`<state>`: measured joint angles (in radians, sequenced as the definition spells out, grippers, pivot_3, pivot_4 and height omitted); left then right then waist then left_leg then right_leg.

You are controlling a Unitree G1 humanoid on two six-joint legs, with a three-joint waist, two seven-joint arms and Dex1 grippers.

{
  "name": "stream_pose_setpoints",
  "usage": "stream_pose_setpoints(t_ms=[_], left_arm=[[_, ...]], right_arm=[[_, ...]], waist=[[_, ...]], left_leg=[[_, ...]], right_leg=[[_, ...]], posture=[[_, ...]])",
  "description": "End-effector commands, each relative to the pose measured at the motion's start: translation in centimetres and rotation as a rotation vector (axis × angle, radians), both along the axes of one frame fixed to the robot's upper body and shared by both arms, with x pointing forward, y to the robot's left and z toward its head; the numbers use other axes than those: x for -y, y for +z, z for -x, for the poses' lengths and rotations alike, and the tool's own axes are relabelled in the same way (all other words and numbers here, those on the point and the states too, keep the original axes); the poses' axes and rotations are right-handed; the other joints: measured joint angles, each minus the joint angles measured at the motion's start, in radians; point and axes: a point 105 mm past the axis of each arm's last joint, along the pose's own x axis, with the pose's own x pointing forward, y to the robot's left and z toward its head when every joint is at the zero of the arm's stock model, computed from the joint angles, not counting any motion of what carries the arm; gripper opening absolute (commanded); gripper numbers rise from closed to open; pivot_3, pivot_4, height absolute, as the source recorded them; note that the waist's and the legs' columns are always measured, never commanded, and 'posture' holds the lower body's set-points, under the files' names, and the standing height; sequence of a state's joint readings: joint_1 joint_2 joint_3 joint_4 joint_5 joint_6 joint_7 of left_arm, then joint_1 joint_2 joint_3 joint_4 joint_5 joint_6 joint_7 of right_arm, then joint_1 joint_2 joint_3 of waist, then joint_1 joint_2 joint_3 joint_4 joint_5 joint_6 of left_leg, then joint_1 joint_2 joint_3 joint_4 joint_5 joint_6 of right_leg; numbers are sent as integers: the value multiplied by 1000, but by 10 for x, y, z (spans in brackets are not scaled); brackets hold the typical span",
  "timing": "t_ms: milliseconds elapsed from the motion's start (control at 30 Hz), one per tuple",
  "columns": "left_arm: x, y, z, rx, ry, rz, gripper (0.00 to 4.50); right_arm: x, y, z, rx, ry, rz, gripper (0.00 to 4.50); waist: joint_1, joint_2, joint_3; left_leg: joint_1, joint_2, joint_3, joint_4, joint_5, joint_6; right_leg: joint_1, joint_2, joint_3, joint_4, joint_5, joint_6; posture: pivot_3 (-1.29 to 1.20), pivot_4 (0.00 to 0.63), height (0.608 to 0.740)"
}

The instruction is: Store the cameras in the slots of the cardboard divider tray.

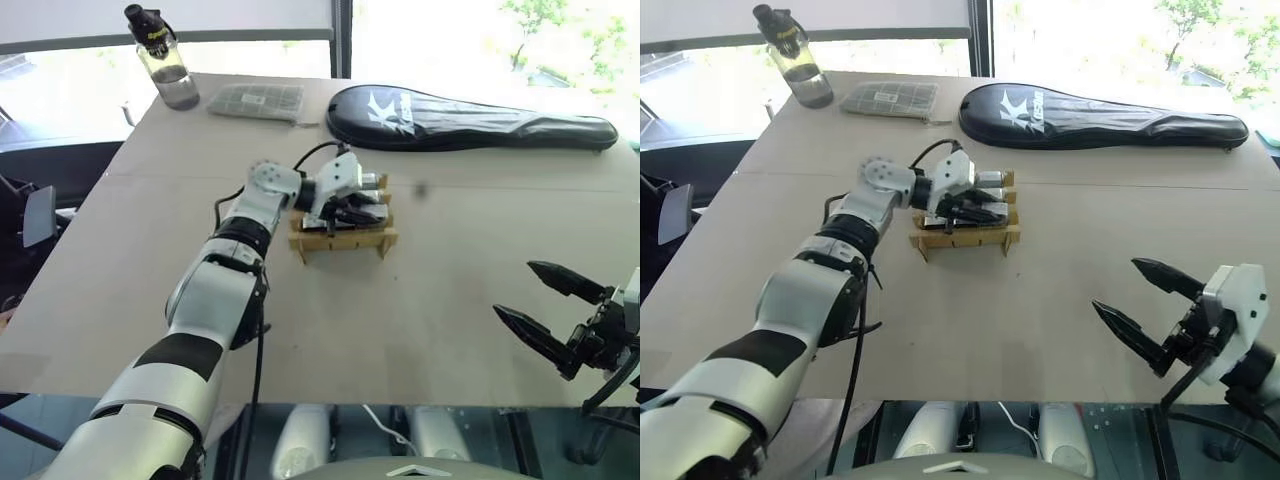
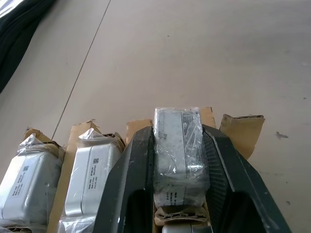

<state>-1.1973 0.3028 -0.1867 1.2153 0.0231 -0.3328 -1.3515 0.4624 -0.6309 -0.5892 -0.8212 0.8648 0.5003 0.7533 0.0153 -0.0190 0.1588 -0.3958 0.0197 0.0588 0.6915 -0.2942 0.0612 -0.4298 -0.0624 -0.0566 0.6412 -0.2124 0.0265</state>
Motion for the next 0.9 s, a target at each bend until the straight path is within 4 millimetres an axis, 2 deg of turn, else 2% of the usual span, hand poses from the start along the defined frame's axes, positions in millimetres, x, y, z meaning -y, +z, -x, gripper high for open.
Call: stream_pose_setpoints(t_ms=[33,300,367,533,567,667,733,900], left_arm=[[0,11,-4,37,16,10,779],[-5,-1,-4,-13,46,-5,779],[-5,-1,-4,-26,50,5,1807],[-4,7,-8,23,72,34,3739],[-5,10,-10,39,82,38,4360],[-8,14,-8,35,63,46,4438],[-14,25,-6,51,49,105,4438],[-46,54,16,54,19,313,4438]], right_arm=[[-1,11,3,52,-5,16,4500],[2,11,2,41,-10,13,4500],[3,10,2,36,-10,15,4500],[3,9,0,26,-1,19,4500],[3,8,-1,24,1,18,4500],[2,8,-1,22,8,18,4500],[1,7,-1,20,14,23,4500],[3,-2,0,-4,6,48,4500]], waist=[[0,0,0],[0,0,0],[-1,0,0],[0,0,0],[0,0,0],[0,0,0],[0,0,0],[-6,0,0]], left_leg=[[0,0,0,0,0,0],[0,0,0,0,0,0],[0,0,0,0,0,0],[0,0,0,0,0,0],[0,0,0,0,0,0],[0,0,0,0,0,0],[0,0,0,0,0,0],[1,2,1,0,1,-2]], right_leg=[[0,0,0,0,0,0],[0,0,0,0,0,0],[0,0,0,1,0,0],[0,0,0,0,0,0],[0,0,0,0,0,0],[0,0,0,0,0,0],[0,0,0,0,0,0],[0,1,1,0,0,0]], posture=[[0,150,740],[0,150,740],[0,150,740],[0,150,740],[0,150,740],[0,150,740],[0,150,740],[0,150,740]])
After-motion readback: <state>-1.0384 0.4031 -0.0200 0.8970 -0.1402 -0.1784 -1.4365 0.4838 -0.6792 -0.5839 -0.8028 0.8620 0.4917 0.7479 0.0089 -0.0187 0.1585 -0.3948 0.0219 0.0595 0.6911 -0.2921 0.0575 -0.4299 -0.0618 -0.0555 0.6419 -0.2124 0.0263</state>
